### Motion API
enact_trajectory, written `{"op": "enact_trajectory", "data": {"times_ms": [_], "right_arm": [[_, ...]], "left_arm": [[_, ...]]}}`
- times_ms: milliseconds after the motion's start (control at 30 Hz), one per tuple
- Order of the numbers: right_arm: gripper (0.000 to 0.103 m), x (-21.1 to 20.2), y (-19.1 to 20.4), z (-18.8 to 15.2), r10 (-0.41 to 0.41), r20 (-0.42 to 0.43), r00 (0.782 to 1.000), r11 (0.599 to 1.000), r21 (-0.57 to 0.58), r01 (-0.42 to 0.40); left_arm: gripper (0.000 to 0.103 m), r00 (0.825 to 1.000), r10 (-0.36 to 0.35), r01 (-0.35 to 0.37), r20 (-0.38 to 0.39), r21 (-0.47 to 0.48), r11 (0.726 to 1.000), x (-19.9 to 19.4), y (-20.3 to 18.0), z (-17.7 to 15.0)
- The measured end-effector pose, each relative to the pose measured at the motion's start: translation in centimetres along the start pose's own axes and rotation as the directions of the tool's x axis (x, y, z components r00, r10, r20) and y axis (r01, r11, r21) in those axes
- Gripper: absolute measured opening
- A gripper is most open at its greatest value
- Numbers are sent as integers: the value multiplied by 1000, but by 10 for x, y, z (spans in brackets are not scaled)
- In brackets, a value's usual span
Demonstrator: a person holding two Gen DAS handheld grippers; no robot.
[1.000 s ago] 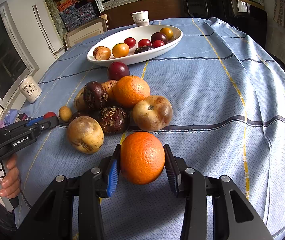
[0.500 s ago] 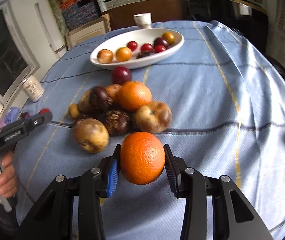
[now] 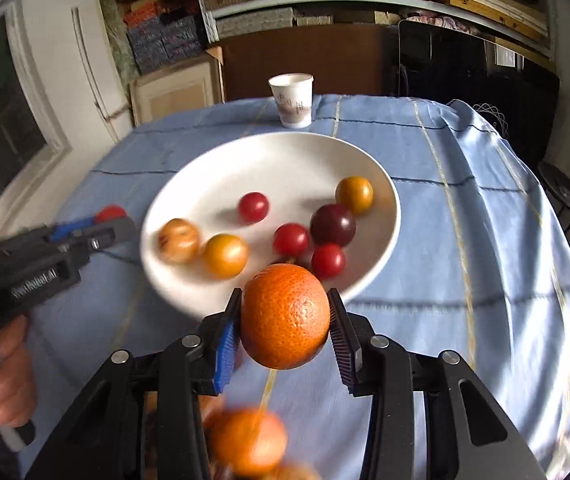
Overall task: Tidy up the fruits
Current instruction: 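Carry both fruits over the white plate and open both tools to drop them, then move both open tools back from the plate toward the fruit pile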
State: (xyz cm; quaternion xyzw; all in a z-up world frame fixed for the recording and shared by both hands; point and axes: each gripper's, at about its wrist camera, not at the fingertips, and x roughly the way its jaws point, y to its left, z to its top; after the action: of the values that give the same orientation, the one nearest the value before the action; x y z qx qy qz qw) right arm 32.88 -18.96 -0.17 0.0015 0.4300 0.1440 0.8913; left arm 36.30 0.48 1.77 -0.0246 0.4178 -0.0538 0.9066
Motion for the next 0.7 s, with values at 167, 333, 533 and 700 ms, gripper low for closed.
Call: {"op": "enact_trajectory", "data": {"times_ms": [167, 333, 533, 700], "right_arm": [[43, 32, -5, 14, 7, -35, 999, 1000, -14, -7], [60, 6, -8, 13, 27, 63, 998, 999, -19, -26], [60, -49, -2, -17, 29, 176, 984, 997, -71, -17], [64, -75, 1, -53, 38, 241, 970, 994, -112, -11]], "left_arm": [[44, 999, 26, -27, -24, -32, 999, 25, 3, 19], [71, 997, 60, -59, 45, -20, 998, 4, -1, 15], [74, 994, 74, -72, 82, -26, 997, -35, -8, -10], [94, 987, 99, -94, 125, -50, 994, -66, -10, -59]]}}
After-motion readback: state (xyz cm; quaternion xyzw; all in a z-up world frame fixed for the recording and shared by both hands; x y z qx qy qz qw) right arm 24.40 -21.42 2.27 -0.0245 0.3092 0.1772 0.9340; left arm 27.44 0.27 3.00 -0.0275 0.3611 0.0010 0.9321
